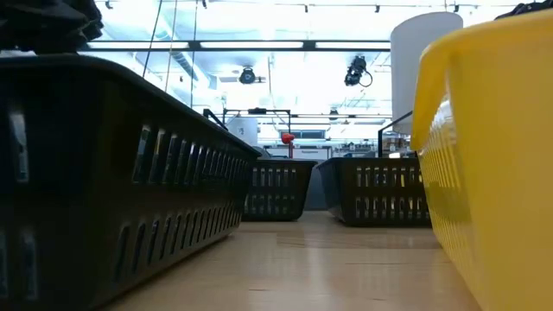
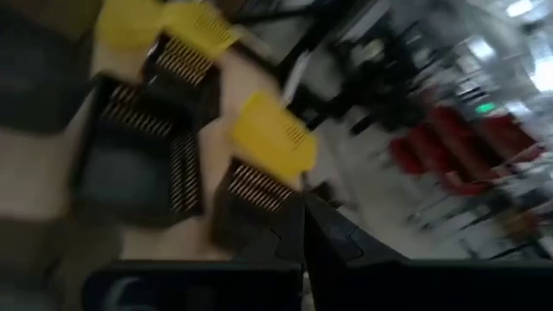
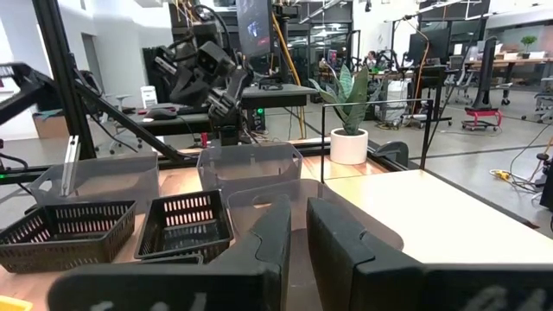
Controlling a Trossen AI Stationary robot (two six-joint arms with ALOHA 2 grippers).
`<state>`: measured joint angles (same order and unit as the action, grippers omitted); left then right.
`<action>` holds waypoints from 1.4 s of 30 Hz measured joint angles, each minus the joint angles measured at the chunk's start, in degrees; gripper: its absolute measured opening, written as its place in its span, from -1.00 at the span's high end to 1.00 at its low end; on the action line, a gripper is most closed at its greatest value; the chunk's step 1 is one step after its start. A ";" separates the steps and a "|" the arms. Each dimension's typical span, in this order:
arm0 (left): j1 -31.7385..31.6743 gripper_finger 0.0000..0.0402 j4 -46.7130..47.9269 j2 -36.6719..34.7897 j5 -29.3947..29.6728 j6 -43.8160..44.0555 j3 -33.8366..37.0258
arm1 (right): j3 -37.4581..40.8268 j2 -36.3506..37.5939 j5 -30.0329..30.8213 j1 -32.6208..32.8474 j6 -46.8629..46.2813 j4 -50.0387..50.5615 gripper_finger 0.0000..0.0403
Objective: Stack baskets on shelf by color
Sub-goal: Stack the top left black bin on the top right black bin
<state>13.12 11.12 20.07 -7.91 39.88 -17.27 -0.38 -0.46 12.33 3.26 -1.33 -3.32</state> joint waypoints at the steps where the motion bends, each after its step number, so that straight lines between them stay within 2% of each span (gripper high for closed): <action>1: -0.01 0.97 2.25 2.10 0.56 0.01 -1.59 | 0.00 -0.01 0.01 0.01 -0.01 -0.01 0.77; 3: -0.01 0.97 5.59 6.26 1.79 -0.35 -4.00 | 0.00 0.01 0.00 0.01 -0.01 -0.01 0.77; 8: -1.43 0.96 6.47 14.43 4.65 -2.96 -8.83 | 0.00 0.01 0.01 -0.01 -0.01 -0.03 0.77; 16: -11.92 0.93 17.24 26.67 6.28 -3.25 -18.18 | 0.00 0.00 0.01 0.00 -0.01 -0.03 0.77; 24: -22.88 0.55 31.84 38.72 6.24 -5.01 -26.90 | 0.00 -0.01 0.01 -0.01 0.01 -0.03 0.77; 28: -27.11 0.35 44.23 43.82 6.28 -5.42 -31.14 | 0.02 0.01 0.01 0.00 -0.01 -0.01 0.77; 34: -29.98 0.16 54.75 47.65 7.66 -0.67 -32.66 | 0.00 0.00 0.01 0.01 -0.01 -0.01 0.77; 42: -30.21 0.04 57.20 47.85 9.23 6.61 -32.67 | 0.01 0.00 0.00 -0.01 -0.01 -0.01 0.77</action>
<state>-17.09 68.33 67.92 1.32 46.50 -49.94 -0.37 -0.46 12.33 3.25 -1.34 -3.33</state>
